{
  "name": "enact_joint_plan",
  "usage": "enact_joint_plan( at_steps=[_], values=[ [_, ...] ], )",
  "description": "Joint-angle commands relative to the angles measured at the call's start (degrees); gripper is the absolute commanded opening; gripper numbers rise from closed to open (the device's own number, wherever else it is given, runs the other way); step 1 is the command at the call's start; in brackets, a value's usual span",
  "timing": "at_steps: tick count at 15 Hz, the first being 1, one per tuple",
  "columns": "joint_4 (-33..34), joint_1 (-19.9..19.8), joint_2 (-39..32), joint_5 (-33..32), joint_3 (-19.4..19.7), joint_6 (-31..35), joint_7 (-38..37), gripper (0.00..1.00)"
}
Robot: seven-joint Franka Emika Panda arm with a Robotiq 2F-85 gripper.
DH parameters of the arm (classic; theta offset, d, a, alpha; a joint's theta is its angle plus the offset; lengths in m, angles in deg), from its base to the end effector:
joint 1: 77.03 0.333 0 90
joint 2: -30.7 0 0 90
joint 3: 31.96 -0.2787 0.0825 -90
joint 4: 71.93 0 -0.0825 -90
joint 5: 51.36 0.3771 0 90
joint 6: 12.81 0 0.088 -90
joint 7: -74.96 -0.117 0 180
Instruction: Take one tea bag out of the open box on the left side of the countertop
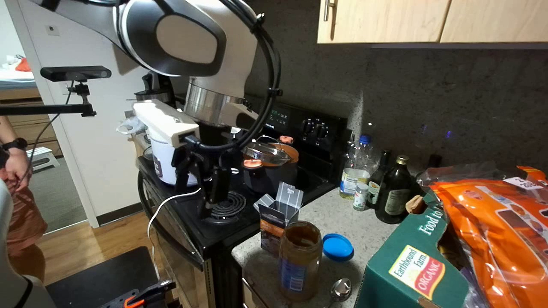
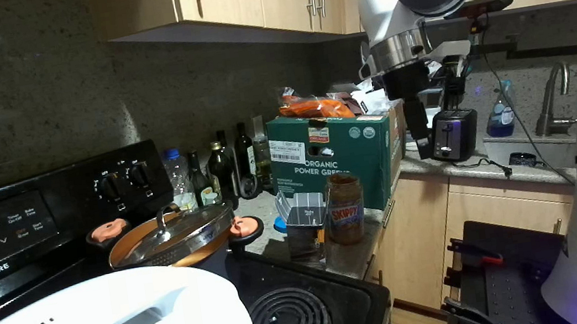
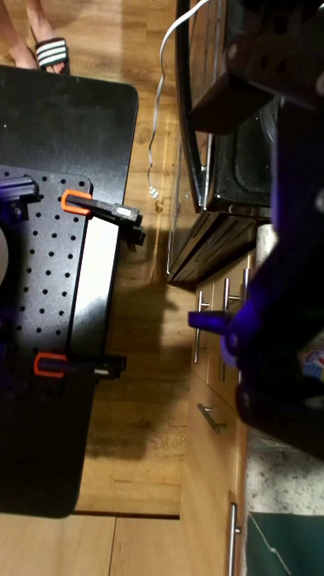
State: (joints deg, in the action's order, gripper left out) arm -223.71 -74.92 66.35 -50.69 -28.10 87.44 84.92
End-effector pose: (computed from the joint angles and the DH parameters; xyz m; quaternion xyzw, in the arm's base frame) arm 0.3321 -0.0066 0.3786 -0.9869 -0.0780 0.1356 0.0381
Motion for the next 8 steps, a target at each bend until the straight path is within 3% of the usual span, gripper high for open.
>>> enact_joint_plan(
  at_steps=[1,2,4,8],
  values=[
    [8.41,2.01,2.97,-1.5,-3.03,-9.46,1.63,1.0],
    [3.41,0.57,0.72,-0.5,-1.52,-3.69,0.72,1.0],
    [7.64,1.78,2.1,-0.54,-2.49,-7.67,0.94,1.0],
    [8.28,2.15,3.01,-0.65,-3.09,-8.47,0.89,1.0]
  ],
)
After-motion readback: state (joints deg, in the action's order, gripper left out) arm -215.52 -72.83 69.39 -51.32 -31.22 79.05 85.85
